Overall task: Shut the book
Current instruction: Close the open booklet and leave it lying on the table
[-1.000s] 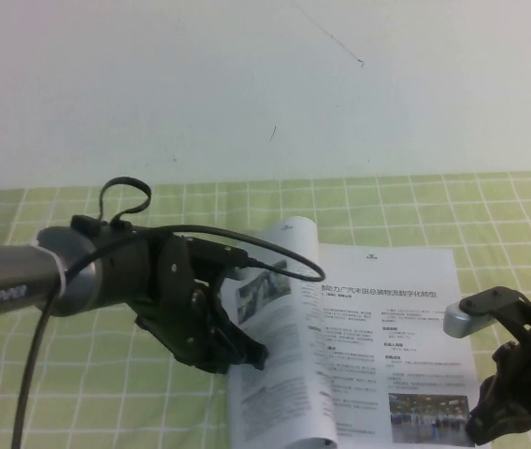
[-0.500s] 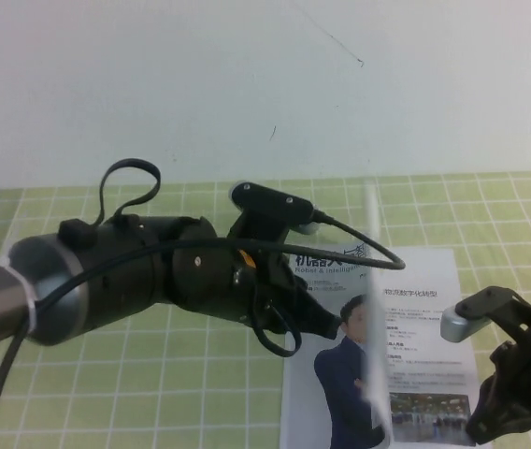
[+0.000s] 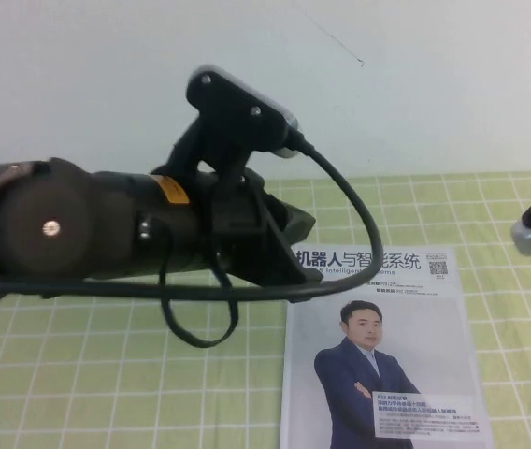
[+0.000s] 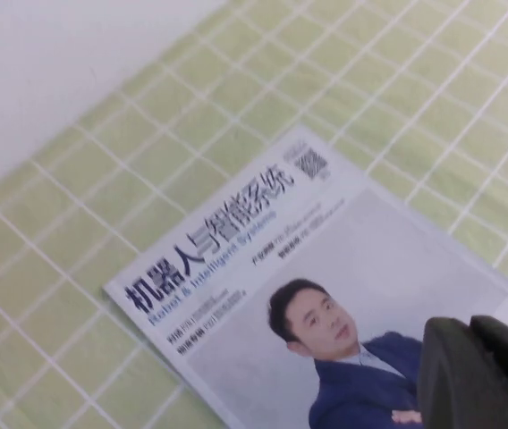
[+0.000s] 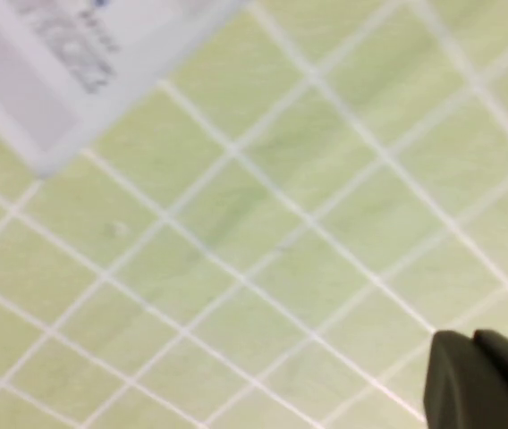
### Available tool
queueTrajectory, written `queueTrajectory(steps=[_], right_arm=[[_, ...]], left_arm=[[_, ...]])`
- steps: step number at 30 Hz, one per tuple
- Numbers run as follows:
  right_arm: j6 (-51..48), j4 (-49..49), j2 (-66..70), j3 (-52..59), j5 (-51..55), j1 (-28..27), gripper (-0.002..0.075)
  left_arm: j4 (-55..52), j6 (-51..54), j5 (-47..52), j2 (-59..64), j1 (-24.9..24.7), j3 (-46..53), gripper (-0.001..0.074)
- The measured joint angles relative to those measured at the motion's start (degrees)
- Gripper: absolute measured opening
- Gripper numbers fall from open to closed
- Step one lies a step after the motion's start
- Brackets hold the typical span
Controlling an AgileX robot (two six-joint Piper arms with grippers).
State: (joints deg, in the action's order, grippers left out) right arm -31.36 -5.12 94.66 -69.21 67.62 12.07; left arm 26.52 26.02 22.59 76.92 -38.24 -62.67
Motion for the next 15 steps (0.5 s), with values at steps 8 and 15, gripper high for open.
queueTrajectory(steps=[8, 15], right_arm=[[6.71, 2.09, -16.74, -1.52, -1.41, 0.0, -0.0003], [-1.97, 19.62, -34.95, 7.76, -9.27, 0.0, -0.0003]], left_arm=[[-20.67, -11.43, 4.54, -13.92, 0.0, 0.0, -0.0002], [-44.18, -36.84, 9.87, -24.32, 0.0, 6.59, -0.0002]])
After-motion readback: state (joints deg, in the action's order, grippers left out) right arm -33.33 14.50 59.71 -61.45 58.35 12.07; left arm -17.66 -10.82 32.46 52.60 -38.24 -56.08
